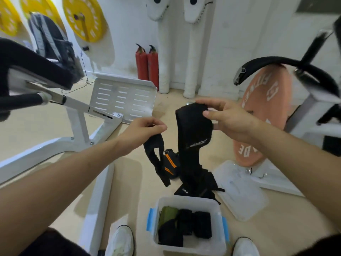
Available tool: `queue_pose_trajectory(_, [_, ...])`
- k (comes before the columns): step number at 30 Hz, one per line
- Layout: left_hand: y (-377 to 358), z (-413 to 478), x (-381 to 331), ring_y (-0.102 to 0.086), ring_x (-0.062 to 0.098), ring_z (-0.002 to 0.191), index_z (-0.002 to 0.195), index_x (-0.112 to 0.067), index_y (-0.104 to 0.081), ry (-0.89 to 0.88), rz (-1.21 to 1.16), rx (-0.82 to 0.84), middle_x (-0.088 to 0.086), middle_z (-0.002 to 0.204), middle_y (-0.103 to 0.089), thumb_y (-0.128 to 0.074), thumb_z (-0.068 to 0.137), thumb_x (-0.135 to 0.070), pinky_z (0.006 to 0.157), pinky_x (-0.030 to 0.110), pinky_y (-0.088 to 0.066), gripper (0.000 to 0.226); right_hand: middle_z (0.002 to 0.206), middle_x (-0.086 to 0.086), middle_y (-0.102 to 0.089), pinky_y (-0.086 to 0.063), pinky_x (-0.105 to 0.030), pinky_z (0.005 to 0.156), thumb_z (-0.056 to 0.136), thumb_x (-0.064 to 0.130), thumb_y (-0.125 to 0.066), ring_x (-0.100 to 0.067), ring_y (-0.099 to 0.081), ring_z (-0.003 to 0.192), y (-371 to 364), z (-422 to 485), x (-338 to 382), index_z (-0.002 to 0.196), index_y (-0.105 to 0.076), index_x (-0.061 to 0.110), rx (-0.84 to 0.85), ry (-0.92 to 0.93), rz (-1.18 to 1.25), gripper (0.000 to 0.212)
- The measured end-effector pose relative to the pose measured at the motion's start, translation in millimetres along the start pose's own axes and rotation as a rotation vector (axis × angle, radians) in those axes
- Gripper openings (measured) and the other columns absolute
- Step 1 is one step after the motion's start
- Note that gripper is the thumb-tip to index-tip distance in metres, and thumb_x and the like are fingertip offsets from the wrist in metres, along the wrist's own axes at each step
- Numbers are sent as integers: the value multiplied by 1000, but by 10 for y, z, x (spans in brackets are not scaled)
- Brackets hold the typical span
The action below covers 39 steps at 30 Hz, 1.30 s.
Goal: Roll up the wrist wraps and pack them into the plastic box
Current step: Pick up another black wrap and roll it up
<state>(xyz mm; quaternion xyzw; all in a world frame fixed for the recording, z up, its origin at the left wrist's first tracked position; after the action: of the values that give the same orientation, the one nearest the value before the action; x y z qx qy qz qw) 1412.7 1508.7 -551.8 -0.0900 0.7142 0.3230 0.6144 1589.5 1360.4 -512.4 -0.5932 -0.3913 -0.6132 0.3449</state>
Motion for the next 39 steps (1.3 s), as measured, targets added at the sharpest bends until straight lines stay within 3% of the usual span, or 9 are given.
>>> queue_pose_trajectory(5, [-429,-192,-262,-72,29,105,114,-22,-76,-63,-26,177,18,111,-74,-75,92,-32,98,37,-58,24,148,1,-53,-57,-49,94,99,-5,-53,-28,-62,126,-114,-278,173,151,-44,13,-2,99,274,55])
queue_pose_trajectory(10, [-596,-116,-256,-61,15,67,86,2,-67,-29,5,140,9,75,-61,-73,95,-28,64,22,-49,32,150,-2,-49,-59,-47,89,98,-5,-54,-27,-62,125,115,-344,119,154,-38,12,-108,93,293,60])
queue_pose_trajectory(13, [-666,-87,-308,-62,21,76,88,2,-68,-26,-49,159,12,82,-63,-72,95,-27,70,26,-49,30,145,-5,-53,-60,-44,83,98,-5,-56,-26,-68,114,298,-393,41,155,-36,13,-186,64,317,63])
queue_pose_trajectory(18, [-734,-24,-461,-67,20,82,98,-3,-74,-59,-264,73,11,90,-71,-68,98,-24,77,27,-53,22,127,-9,-69,-59,-46,90,94,16,-69,-26,-70,103,130,-551,-195,151,-41,28,-59,-122,51,65])
queue_pose_trajectory(22, [-758,28,-496,-65,18,76,80,-16,-71,-51,-321,32,3,77,-70,-65,100,-27,68,26,-52,23,119,-9,-73,-60,-38,91,87,-2,-74,-20,-72,109,-66,-610,-237,146,-48,27,8,-74,-52,71])
queue_pose_trajectory(28, [-567,104,-518,-68,14,77,88,-21,-75,-67,-317,2,-3,82,-72,-76,91,-18,71,27,-55,4,84,-22,-73,-59,-39,84,92,0,-69,-25,-73,91,262,-544,-82,138,-55,35,-293,105,-84,59])
queue_pose_trajectory(31, [-391,98,-538,-67,15,80,94,-18,-73,-109,-331,37,-2,84,-70,-78,87,-10,71,24,-56,12,88,-9,-76,-58,-28,85,94,3,-68,-17,-71,96,336,-544,-37,117,-73,21,-329,152,-140,29])
queue_pose_trajectory(35, [-258,60,-645,-63,16,67,72,-23,-54,-183,-417,175,2,76,-61,-75,76,-6,60,23,-52,28,92,6,-72,-53,-9,78,96,-1,-63,-5,-65,89,204,-516,-109,103,-75,9,-260,71,-247,18])
queue_pose_trajectory(39, [-177,15,-668,-59,16,63,72,-23,-37,-191,-482,224,0,74,-56,-65,81,-3,55,23,-47,36,103,-12,-71,-61,-29,81,95,-3,-63,-16,-70,87,-82,-509,-278,118,-70,7,-33,-65,-248,26])
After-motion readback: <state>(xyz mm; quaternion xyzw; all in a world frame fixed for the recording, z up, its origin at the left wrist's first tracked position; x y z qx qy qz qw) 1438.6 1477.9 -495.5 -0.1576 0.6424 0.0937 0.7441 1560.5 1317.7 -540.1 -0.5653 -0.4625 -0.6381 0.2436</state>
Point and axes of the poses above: each hand's wrist, its own z-axis towards the middle knuckle, its own y-axis out of the back of the hand, x = y × z, the point moved 9 cm from there along z, towards the middle knuckle
